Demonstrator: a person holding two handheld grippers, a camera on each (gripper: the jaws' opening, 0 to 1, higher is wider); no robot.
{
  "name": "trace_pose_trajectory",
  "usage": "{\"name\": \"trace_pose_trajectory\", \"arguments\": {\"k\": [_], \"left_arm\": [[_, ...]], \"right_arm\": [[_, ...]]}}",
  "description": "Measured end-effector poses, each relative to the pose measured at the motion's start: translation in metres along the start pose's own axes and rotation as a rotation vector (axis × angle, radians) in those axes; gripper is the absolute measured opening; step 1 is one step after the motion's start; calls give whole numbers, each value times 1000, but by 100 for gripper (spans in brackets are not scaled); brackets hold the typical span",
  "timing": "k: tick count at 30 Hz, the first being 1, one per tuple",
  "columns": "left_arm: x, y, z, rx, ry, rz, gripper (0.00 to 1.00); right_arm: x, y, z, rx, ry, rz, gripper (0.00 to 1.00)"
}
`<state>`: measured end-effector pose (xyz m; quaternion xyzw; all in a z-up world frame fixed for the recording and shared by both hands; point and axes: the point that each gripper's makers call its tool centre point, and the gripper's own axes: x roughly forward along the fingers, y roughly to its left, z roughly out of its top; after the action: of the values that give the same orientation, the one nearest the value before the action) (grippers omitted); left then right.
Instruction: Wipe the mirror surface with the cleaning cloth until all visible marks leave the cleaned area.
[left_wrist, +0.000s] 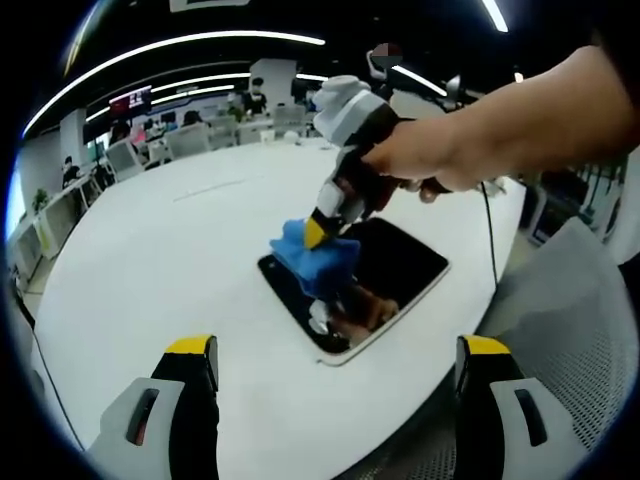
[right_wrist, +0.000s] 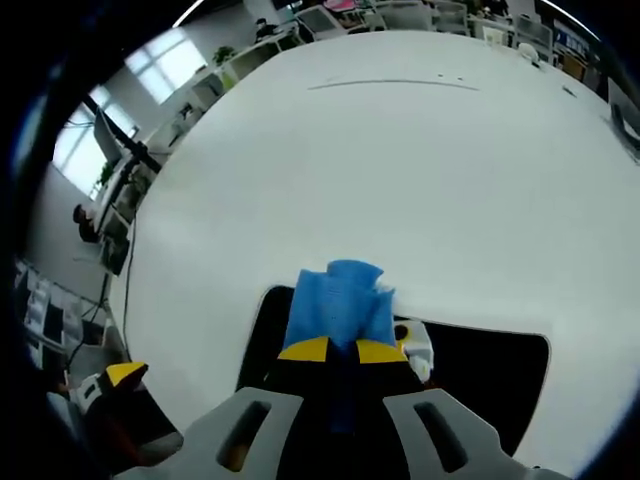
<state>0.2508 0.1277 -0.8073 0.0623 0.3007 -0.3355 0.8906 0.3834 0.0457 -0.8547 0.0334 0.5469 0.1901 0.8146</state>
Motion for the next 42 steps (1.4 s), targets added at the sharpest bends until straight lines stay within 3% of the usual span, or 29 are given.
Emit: {"name": "trace_pose_trajectory", "arguments": {"k": [14,42], "left_arm": [[0,0,0,-1,0,1,99],[-3,0,7,22,-24,11,99]], "right_arm": [[3,-2,1,6,-17,-1,2],[-9,9,-33,5,0,-9,2]]}}
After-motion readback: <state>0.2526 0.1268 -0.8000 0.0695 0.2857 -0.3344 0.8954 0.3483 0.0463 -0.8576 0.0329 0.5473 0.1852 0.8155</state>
